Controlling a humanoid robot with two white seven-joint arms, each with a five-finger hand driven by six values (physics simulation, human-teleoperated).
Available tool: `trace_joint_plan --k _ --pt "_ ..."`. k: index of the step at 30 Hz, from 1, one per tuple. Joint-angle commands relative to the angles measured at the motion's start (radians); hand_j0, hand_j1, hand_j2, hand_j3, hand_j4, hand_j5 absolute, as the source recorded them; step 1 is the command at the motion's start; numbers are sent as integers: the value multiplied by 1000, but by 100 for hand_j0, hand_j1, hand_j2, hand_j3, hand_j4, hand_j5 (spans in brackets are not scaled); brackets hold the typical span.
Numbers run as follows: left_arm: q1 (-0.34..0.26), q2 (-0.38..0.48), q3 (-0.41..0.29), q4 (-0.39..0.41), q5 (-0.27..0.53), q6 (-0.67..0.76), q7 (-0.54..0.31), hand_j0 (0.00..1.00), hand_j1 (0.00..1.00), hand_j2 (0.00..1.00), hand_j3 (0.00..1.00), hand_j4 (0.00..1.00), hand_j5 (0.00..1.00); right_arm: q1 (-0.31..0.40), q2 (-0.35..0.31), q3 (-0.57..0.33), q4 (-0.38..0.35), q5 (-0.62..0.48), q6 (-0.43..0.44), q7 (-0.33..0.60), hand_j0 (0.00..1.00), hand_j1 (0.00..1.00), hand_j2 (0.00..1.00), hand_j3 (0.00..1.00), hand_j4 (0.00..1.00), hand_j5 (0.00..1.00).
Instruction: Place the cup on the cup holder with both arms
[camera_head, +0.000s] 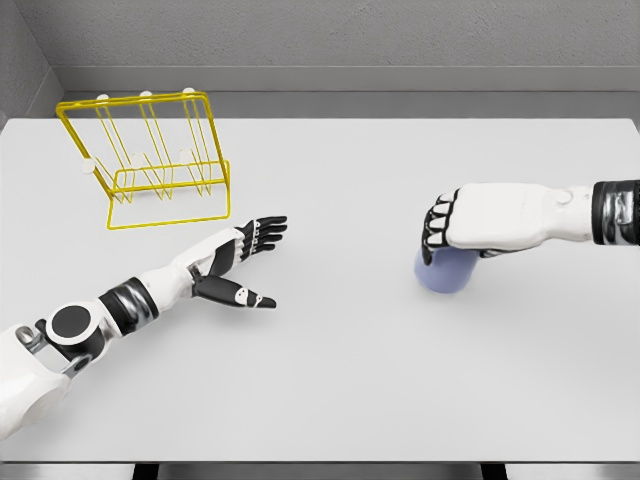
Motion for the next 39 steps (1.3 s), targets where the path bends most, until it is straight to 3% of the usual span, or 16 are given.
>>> trace_joint_plan --k 1,16,39 --pt "0 1 2 0 3 -1 0 100 100 100 100 100 100 0 20 0 -1 -5 2 12 60 60 60 60 60 60" --pt "-6 -4 2 9 3 1 0 100 100 100 100 100 100 -15 155 0 1 19 2 48 60 60 60 60 60 60" --pt "-9 -4 2 23 3 -1 0 100 100 100 100 100 100 3 250 35 7 90 2 49 60 60 60 60 60 60"
